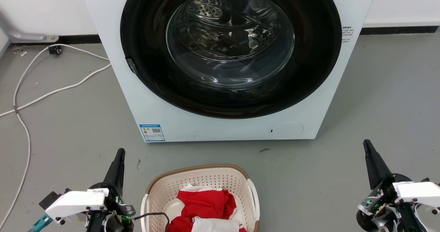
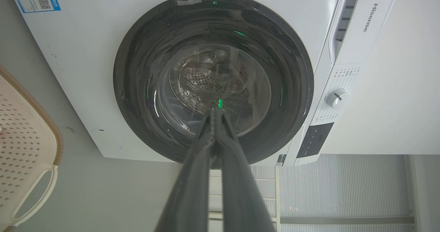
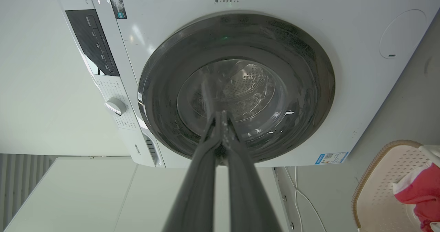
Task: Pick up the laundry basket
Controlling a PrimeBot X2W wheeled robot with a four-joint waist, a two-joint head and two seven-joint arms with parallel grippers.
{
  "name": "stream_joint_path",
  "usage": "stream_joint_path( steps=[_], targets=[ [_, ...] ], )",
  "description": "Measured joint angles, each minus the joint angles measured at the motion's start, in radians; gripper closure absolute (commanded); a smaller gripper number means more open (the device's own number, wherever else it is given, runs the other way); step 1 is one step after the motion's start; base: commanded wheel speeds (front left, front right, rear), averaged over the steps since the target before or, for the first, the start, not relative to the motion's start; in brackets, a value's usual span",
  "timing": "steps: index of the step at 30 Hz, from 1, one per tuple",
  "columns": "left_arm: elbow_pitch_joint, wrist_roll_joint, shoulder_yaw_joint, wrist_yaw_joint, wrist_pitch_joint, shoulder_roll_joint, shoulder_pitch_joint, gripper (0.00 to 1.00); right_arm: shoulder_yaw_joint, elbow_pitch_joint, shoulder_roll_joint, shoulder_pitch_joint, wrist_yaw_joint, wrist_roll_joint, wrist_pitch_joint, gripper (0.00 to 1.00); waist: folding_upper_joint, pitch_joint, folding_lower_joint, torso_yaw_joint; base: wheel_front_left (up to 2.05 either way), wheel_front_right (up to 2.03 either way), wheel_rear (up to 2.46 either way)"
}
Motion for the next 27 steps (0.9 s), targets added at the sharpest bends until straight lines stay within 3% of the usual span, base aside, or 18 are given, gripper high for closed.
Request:
stream_joint_path(
  steps=[25,26,27],
  targets=[
    [0.003,0.001,0.001,0.000,0.003,-0.002,0.001,1.00,-0.002,0.003,0.002,0.002,0.000,-0.003,0.003,1.00,0.0000,0.000,0.0000,0.000,0.00,0.00,0.00],
    [0.011,0.001,0.000,0.001,0.003,-0.003,0.006,0.00,-0.001,0.011,0.002,0.007,0.000,-0.003,0.002,0.00,0.0000,0.000,0.0000,0.000,0.00,0.00,0.00],
    [0.019,0.001,-0.001,0.001,0.003,-0.005,0.014,0.00,-0.001,0.019,0.003,0.015,0.000,-0.003,0.002,0.00,-0.0001,0.000,0.0000,0.000,0.00,0.00,0.00]
  ],
)
